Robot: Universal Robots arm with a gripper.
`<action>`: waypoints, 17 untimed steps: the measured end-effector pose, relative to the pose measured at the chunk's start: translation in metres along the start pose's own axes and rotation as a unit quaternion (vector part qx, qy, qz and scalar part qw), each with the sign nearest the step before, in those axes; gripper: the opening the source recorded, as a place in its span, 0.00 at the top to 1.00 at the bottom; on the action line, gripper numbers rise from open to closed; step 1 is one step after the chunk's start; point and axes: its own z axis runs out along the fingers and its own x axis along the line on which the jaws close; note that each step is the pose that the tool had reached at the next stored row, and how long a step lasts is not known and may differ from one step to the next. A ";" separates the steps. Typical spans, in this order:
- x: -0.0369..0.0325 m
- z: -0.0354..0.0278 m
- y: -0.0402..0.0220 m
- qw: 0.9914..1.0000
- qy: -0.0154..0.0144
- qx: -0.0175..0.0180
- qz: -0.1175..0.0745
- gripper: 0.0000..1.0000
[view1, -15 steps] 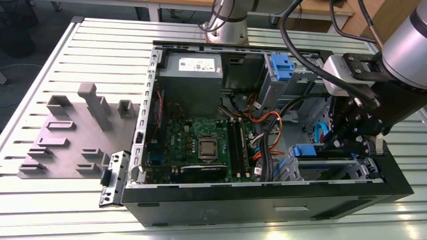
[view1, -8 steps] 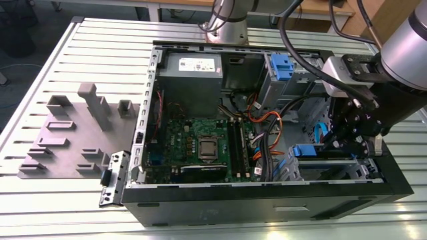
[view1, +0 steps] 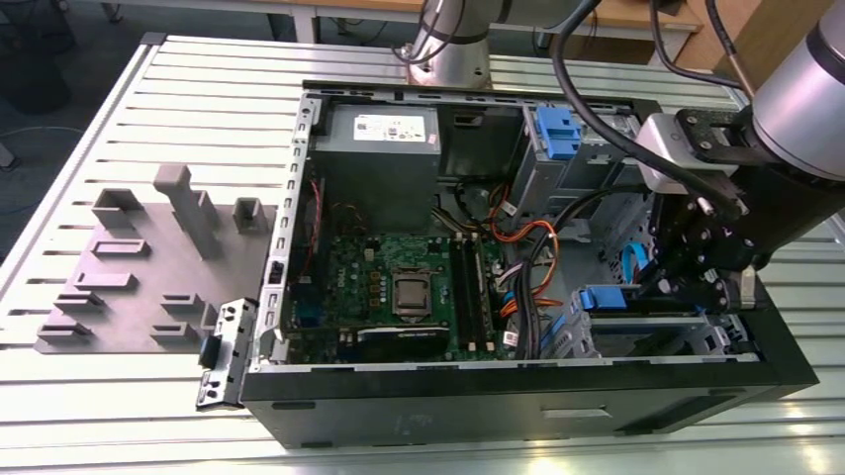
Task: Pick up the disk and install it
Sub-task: 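Insert the first disk wire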
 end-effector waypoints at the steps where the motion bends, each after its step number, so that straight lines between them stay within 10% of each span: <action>1: 0.0000 0.0004 0.0000 1.000 0.000 0.000 0.000 0.84; 17: 0.0001 0.0024 0.0000 1.000 0.000 0.000 0.000 0.84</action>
